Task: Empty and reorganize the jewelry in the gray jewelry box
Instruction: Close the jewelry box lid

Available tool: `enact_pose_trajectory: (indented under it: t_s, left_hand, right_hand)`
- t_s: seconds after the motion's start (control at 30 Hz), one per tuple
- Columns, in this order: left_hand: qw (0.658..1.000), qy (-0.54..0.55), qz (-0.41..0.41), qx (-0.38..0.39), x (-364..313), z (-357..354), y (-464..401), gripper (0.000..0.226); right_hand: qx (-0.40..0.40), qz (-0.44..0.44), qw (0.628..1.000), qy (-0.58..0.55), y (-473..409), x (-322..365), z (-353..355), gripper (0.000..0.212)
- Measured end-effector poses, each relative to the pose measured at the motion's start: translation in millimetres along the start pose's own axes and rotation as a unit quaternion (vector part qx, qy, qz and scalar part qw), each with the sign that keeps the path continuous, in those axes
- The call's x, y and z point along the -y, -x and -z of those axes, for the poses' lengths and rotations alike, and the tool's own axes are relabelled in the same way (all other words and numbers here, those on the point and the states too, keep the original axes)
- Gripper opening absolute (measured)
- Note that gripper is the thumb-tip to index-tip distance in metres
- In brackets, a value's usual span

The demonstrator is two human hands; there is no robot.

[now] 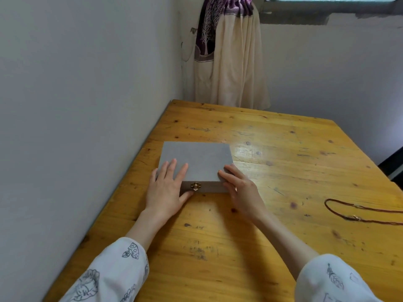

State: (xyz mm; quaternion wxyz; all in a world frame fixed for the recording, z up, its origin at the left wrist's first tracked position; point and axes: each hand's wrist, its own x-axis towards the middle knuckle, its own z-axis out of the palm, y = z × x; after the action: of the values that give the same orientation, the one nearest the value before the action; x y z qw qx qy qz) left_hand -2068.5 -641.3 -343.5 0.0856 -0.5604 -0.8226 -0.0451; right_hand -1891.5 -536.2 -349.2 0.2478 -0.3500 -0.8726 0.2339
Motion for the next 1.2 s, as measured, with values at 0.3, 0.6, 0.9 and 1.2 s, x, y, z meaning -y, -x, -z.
enact_pose_trajectory:
  t_s: [0.3, 0.6, 0.9, 1.2]
  left_hand:
    - [0.994, -0.060, 0.007, -0.090, 6, 2, 16, 0.051]
    - [0.993, -0.014, 0.059, -0.102, 29, -11, 1, 0.051]
    - [0.991, -0.012, 0.121, -0.058, 23, -15, -25, 0.058]
    - [0.993, 0.000, 0.119, -0.016, 22, -9, -28, 0.061]
  right_hand:
    - [-0.068, -0.195, 0.972, -0.115, -59, 17, -22, 0.028]
    - [0.023, -0.167, 0.932, -0.322, -102, 58, -62, 0.030]
    - [0.122, -0.144, 0.922, -0.337, -146, 57, -84, 0.043]
    - [0.145, -0.109, 0.928, -0.326, -139, 57, -68, 0.045]
